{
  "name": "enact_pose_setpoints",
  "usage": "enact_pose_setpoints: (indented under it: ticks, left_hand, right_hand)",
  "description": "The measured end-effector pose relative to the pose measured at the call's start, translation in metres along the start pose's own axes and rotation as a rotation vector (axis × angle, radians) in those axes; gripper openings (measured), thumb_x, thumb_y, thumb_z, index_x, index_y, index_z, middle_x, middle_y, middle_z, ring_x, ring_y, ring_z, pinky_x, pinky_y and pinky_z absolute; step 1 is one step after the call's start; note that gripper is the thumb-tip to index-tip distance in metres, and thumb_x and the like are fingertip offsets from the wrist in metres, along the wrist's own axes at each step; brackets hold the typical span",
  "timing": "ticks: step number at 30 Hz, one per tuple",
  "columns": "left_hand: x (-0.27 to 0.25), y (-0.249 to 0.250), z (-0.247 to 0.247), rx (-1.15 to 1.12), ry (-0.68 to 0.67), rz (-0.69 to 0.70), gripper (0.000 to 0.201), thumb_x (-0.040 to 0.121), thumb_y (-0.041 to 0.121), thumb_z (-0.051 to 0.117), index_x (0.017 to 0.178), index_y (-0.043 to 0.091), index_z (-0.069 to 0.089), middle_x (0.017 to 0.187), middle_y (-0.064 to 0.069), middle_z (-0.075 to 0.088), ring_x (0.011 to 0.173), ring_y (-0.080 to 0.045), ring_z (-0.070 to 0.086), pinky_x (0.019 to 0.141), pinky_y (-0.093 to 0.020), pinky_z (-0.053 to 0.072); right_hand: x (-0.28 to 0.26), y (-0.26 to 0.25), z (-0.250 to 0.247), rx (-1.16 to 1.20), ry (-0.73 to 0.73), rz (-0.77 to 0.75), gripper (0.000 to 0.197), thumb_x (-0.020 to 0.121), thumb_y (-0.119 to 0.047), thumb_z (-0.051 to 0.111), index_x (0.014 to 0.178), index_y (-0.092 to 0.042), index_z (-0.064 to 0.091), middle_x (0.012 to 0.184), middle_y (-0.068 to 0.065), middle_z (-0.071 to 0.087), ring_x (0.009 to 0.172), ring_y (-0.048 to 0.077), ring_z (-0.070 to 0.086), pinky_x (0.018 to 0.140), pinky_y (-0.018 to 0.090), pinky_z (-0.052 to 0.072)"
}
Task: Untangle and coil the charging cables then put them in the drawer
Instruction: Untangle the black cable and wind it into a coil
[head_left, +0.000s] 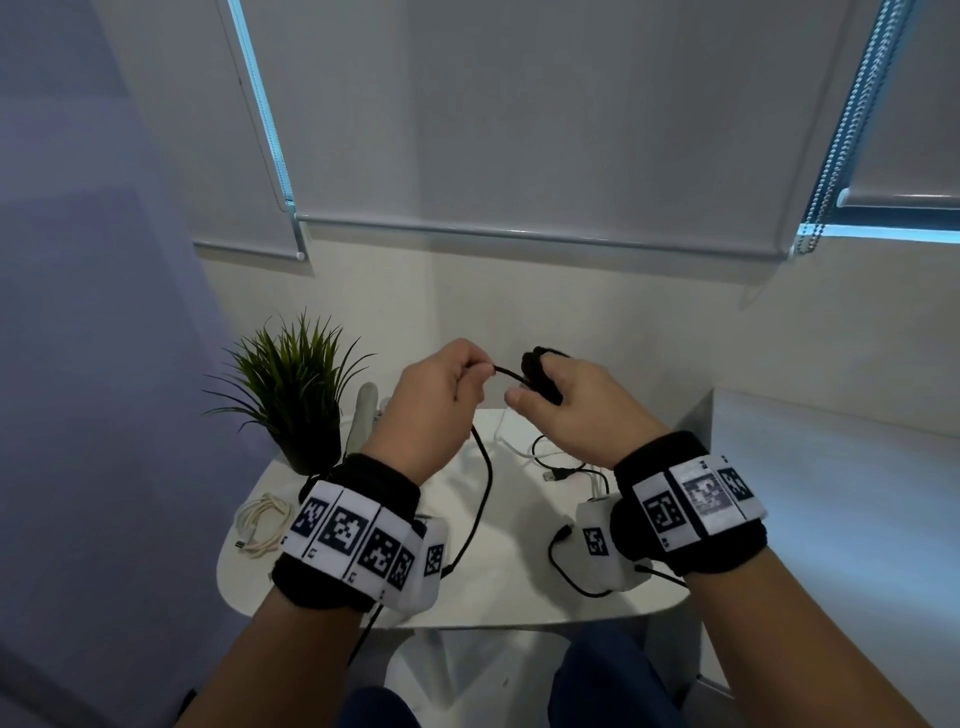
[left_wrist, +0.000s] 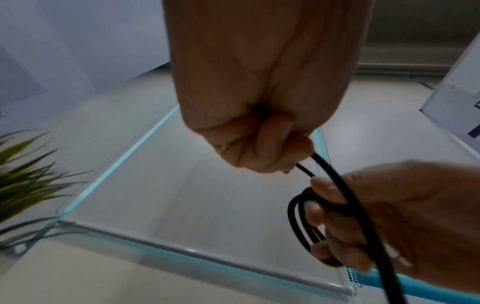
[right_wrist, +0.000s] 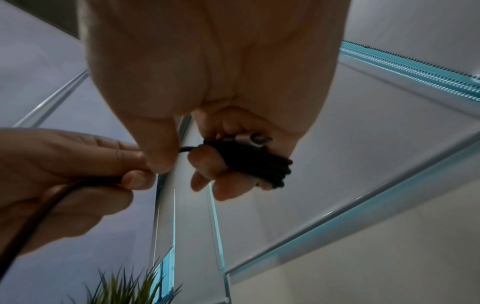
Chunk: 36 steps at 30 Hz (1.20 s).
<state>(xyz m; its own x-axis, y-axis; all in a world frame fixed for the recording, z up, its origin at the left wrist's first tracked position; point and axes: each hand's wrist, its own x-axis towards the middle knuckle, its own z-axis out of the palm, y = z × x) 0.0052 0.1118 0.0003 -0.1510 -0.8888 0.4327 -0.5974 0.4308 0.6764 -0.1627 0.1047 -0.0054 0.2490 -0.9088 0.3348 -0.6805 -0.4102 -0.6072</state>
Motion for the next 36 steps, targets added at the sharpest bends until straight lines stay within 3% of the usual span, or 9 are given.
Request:
enact_pose_setpoints:
  ticks: [3,6,9,14,18,21,25,32,36]
  left_hand:
    - [0.004,-0.004,-0.007,0.067,0.046,-0.006,0.014,0.088,0.046,0.046,0.088,0.038,0.057,0.069,0.015,0.059,0.071,-0.005,0.058,0.078,-0.034,0.047]
    - [0.003,-0.006,-0.010,0.087,0.035,-0.044,0.022,0.075,0.061,0.039,0.086,0.049,0.054,0.071,0.021,0.062,0.078,-0.008,0.062,0.084,-0.049,0.049]
    - [-0.003,-0.005,-0.009,0.030,0.043,-0.051,0.022,0.074,0.061,0.040,0.085,0.050,0.056,0.071,0.023,0.063,0.071,-0.003,0.062,0.084,-0.053,0.048]
    - [-0.010,-0.001,-0.007,-0.094,0.069,-0.047,0.022,0.077,0.060,0.045,0.082,0.043,0.058,0.068,0.016,0.065,0.064,-0.011,0.065,0.082,-0.057,0.049]
    - [-0.011,0.001,-0.005,-0.190,0.086,-0.071,0.006,0.084,0.038,0.060,0.082,0.033,0.061,0.071,0.008,0.068,0.069,-0.013,0.068,0.083,-0.052,0.052]
    - [-0.012,-0.008,0.003,-0.256,0.096,-0.128,0.019,0.085,0.014,0.068,0.082,0.027,0.054,0.070,-0.001,0.069,0.072,-0.020,0.068,0.081,-0.046,0.054]
    - [-0.017,-0.021,0.022,-0.209,0.106,-0.176,0.017,0.082,0.016,0.071,0.077,0.019,0.055,0.069,-0.004,0.070,0.062,-0.011,0.062,0.062,-0.018,0.044]
    - [-0.018,-0.029,0.043,-0.305,0.120,-0.129,0.019,0.094,0.011,0.052,0.087,0.027,0.047,0.078,0.002,0.073,0.080,-0.011,0.070,0.079,-0.028,0.052]
    - [-0.020,-0.027,0.046,-0.216,0.026,-0.083,0.013,0.098,0.014,0.043,0.093,0.023,0.050,0.080,0.003,0.070,0.076,-0.006,0.065,0.070,-0.014,0.047]
  right_hand:
    - [0.000,0.001,-0.001,0.072,-0.048,0.033,0.032,0.096,-0.034,0.050,0.075,-0.011,0.057,0.054,-0.007,0.042,0.045,0.005,0.040,0.047,0.016,0.030]
    - [-0.001,0.002,-0.002,0.332,0.026,0.068,0.036,0.096,-0.035,0.048,0.065,-0.018,0.055,0.053,0.000,0.044,0.048,0.012,0.041,0.057,0.027,0.038]
    - [-0.001,-0.002,-0.011,0.628,0.113,0.079,0.039,0.096,-0.033,0.047,0.062,-0.014,0.051,0.045,-0.006,0.042,0.047,0.016,0.038,0.067,0.036,0.039]
    - [-0.001,-0.019,-0.025,0.896,0.091,0.074,0.042,0.101,-0.027,0.039,0.064,-0.012,0.049,0.042,-0.007,0.035,0.041,0.012,0.034,0.075,0.041,0.041]
    - [0.002,-0.029,-0.029,0.976,0.083,0.061,0.043,0.102,-0.027,0.035,0.065,-0.012,0.048,0.045,-0.004,0.030,0.043,0.013,0.031,0.064,0.026,0.045]
    - [0.005,-0.036,-0.029,1.007,0.105,0.055,0.043,0.103,-0.027,0.033,0.068,-0.010,0.051,0.043,-0.004,0.032,0.044,0.015,0.033,0.063,0.024,0.046]
    - [0.006,-0.040,-0.023,1.058,0.144,0.047,0.041,0.103,-0.023,0.032,0.076,-0.007,0.060,0.044,-0.004,0.037,0.046,0.016,0.038,0.072,0.037,0.040]
    - [0.002,-0.037,-0.015,1.153,0.141,-0.027,0.033,0.103,-0.018,0.034,0.096,-0.005,0.063,0.056,-0.002,0.050,0.058,0.018,0.051,0.065,0.026,0.044]
    - [0.004,-0.038,-0.011,1.251,0.129,-0.065,0.024,0.102,-0.012,0.035,0.109,-0.004,0.057,0.072,0.000,0.067,0.073,0.020,0.065,0.077,0.025,0.051]
